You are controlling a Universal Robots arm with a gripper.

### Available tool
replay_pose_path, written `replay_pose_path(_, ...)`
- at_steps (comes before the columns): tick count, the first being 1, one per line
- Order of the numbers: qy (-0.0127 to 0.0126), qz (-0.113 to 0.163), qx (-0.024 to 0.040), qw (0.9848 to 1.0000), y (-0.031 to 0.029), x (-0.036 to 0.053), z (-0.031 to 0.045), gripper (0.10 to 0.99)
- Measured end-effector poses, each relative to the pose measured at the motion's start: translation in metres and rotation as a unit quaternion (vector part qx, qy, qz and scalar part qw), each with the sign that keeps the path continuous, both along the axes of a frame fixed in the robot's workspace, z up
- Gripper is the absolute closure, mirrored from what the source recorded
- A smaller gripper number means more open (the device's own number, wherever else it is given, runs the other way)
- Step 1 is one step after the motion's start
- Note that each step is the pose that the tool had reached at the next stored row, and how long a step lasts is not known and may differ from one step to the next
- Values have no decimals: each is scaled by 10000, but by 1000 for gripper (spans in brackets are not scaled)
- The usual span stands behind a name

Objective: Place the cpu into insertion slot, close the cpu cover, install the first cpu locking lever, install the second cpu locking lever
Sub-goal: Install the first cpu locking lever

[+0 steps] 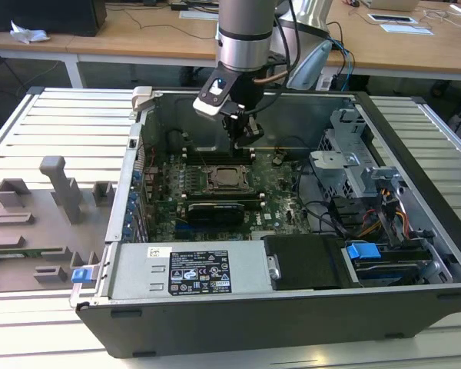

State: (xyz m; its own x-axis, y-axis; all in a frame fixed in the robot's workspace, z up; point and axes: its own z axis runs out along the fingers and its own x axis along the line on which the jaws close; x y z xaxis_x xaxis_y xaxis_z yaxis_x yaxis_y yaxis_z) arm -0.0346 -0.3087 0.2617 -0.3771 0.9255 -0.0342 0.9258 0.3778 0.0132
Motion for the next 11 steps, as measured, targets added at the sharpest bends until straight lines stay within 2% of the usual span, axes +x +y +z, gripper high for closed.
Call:
replay_pose_path(6, 0, 441, 0, 9990, 0, 0, 0, 980)
replay_pose_path(9, 0, 824, 0, 9966, 0, 0, 0, 980)
replay_pose_path(10, 0, 1020, 0, 9948, 0, 0, 0, 980)
replay_pose_path(11, 0, 1095, 0, 9940, 0, 0, 0, 980)
